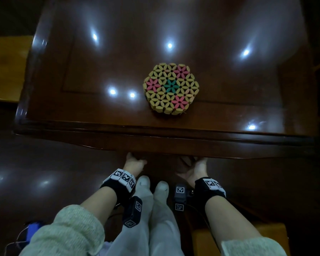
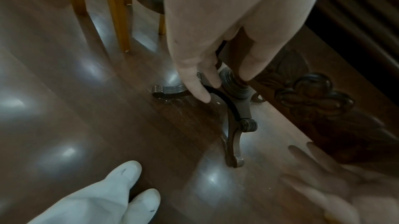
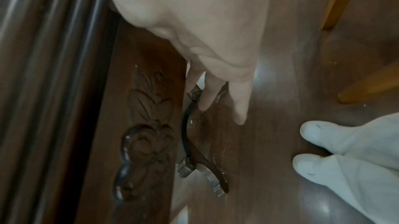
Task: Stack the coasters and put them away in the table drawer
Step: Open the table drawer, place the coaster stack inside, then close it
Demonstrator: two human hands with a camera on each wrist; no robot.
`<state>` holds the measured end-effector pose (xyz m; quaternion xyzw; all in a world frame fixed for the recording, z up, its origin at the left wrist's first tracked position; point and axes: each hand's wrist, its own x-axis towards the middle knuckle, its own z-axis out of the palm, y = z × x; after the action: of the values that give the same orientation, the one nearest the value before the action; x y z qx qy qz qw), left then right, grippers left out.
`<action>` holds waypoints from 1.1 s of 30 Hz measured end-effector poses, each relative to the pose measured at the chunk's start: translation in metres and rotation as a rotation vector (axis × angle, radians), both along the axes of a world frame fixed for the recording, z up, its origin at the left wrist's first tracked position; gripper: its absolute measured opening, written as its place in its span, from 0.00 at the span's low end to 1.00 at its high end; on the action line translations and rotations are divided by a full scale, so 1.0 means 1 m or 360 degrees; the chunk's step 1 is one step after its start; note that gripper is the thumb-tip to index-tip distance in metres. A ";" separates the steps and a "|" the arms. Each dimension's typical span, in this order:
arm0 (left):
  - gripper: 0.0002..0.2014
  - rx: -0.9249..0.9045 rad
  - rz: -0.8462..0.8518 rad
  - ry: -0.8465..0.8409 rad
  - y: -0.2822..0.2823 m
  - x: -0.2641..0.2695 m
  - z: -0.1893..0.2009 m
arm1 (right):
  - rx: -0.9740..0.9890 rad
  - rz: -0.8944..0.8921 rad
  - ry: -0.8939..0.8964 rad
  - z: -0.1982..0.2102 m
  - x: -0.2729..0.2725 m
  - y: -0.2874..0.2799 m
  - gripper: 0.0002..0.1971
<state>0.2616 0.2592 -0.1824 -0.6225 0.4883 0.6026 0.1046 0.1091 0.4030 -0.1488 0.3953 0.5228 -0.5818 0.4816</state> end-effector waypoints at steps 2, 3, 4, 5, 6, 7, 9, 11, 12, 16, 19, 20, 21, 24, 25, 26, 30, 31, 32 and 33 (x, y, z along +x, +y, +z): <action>0.32 0.0009 0.0041 -0.0045 -0.001 -0.002 0.010 | -0.0016 0.0018 0.0010 0.006 0.001 0.000 0.41; 0.35 0.0001 0.0093 -0.0071 -0.002 -0.001 0.010 | 0.0001 0.0033 0.0022 0.009 0.001 0.001 0.41; 0.36 0.0002 0.0122 -0.0083 -0.003 0.000 0.011 | 0.0022 0.0023 0.0032 0.008 0.000 0.003 0.41; 0.37 0.0003 0.0142 -0.0096 -0.002 0.000 0.014 | 0.0041 0.0007 0.0042 0.010 0.000 0.006 0.40; 0.36 -0.0008 0.0127 -0.0087 -0.002 0.002 0.016 | 0.0038 0.0027 0.0036 0.010 0.001 0.009 0.40; 0.33 -0.0001 0.0101 -0.0075 -0.001 0.006 0.018 | 0.0037 0.0050 0.0039 0.016 0.003 0.011 0.39; 0.24 0.0038 0.0096 -0.0004 0.003 0.014 0.019 | 0.0081 0.0008 0.0054 0.015 0.007 0.020 0.38; 0.23 0.0094 0.0173 -0.0009 0.008 0.025 0.013 | 0.0139 -0.0038 0.0049 0.022 0.013 0.026 0.36; 0.21 0.0147 0.0226 -0.0040 0.011 0.028 0.015 | 0.0152 -0.0043 0.0065 0.022 0.015 0.029 0.35; 0.12 0.0242 0.0318 -0.0025 0.025 0.029 0.037 | 0.0399 0.0098 0.0381 0.022 0.017 0.035 0.25; 0.09 0.0138 0.0299 0.0070 0.030 0.029 0.044 | 0.0595 0.0217 0.0747 0.029 0.008 0.033 0.18; 0.08 0.0078 0.0303 0.0099 0.027 0.030 0.046 | 0.0592 0.0250 0.0789 0.033 0.006 0.030 0.18; 0.12 0.0005 0.0301 0.0140 0.026 0.030 0.044 | 0.0590 0.0308 0.0807 0.036 0.005 0.027 0.19; 0.30 -0.0180 0.0170 0.0144 0.020 0.026 0.053 | 0.0634 0.0606 0.0755 0.041 0.007 0.019 0.24; 0.29 -0.0232 0.0099 0.0064 0.018 0.025 0.056 | 0.0656 0.0710 0.0742 0.041 0.008 0.017 0.24; 0.28 -0.0246 0.0053 0.0002 0.015 0.024 0.058 | 0.0675 0.0801 0.0732 0.041 0.008 0.016 0.22; 0.31 -0.0236 -0.0041 -0.0100 0.012 0.027 0.067 | 0.0735 0.0960 0.0726 0.045 0.009 0.019 0.21; 0.31 -0.0243 -0.0110 -0.0124 0.013 0.029 0.067 | 0.0744 0.0975 0.0710 0.046 0.010 0.021 0.22; 0.29 -0.0247 -0.0195 -0.0148 0.014 0.032 0.067 | 0.0747 0.0984 0.0679 0.048 0.011 0.024 0.24; 0.27 -0.0254 -0.0261 -0.0168 0.015 0.034 0.065 | 0.0724 0.0971 0.0632 0.050 0.012 0.027 0.26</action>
<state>0.2957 0.2739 -0.1172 -0.6178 0.5779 0.5174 0.1292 0.1215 0.4296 -0.0989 0.1989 0.8134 -0.3474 0.4221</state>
